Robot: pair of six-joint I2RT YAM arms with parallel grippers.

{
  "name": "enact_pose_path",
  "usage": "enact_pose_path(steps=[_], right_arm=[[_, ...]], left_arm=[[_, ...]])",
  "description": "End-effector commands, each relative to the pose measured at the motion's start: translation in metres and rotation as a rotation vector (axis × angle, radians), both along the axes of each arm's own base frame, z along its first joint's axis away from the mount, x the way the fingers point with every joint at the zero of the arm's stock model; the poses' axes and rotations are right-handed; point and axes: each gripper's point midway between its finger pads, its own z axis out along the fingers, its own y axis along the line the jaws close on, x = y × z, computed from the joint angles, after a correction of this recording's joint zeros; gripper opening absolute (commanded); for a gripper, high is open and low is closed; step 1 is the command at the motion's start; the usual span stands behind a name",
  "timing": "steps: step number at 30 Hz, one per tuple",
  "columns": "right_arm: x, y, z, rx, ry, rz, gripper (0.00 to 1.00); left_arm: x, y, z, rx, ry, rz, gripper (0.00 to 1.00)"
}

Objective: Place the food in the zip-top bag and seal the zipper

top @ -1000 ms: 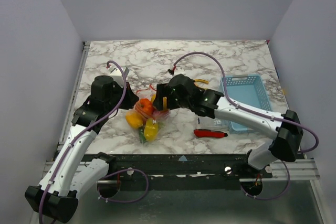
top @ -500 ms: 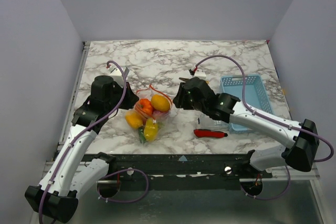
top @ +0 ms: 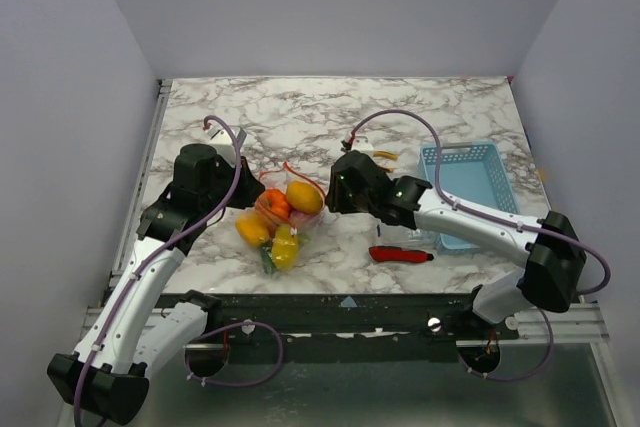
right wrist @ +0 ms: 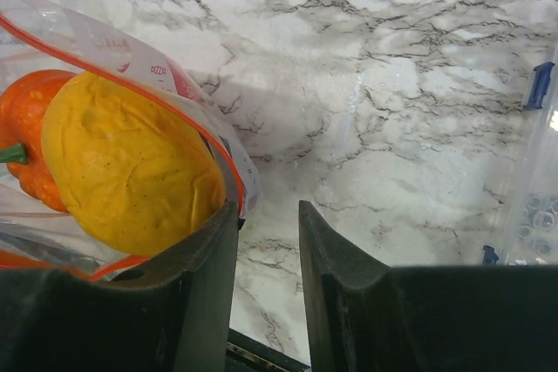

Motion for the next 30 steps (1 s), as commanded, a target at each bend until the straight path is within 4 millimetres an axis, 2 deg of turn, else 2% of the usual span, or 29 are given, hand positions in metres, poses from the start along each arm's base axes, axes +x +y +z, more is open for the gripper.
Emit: enact_pose_path(steps=[1, 7, 18, 21, 23, 30], right_arm=[[0.006, 0.022, 0.011, 0.047, -0.032, 0.07, 0.36], [0.008, 0.037, 0.006, 0.058, -0.014, 0.107, 0.36], [0.01, 0.042, 0.017, 0.114, -0.043, 0.105, 0.44], [0.014, 0.046, 0.009, 0.099, -0.033, 0.098, 0.43], [0.017, 0.047, 0.003, 0.083, -0.031, 0.092, 0.39], [0.028, 0.038, -0.006, 0.015, -0.061, 0.047, 0.33]], left_arm=[[0.001, 0.0, 0.001, 0.007, -0.016, -0.004, 0.0], [0.002, 0.001, 0.001, 0.012, -0.02, 0.003, 0.0], [0.002, -0.001, -0.001, 0.009, -0.01, -0.005, 0.0], [0.002, 0.0, 0.0, 0.009, -0.013, -0.003, 0.0], [0.002, 0.0, 0.0, 0.009, -0.014, -0.003, 0.0], [0.002, -0.001, 0.0, 0.008, -0.015, -0.004, 0.0]])
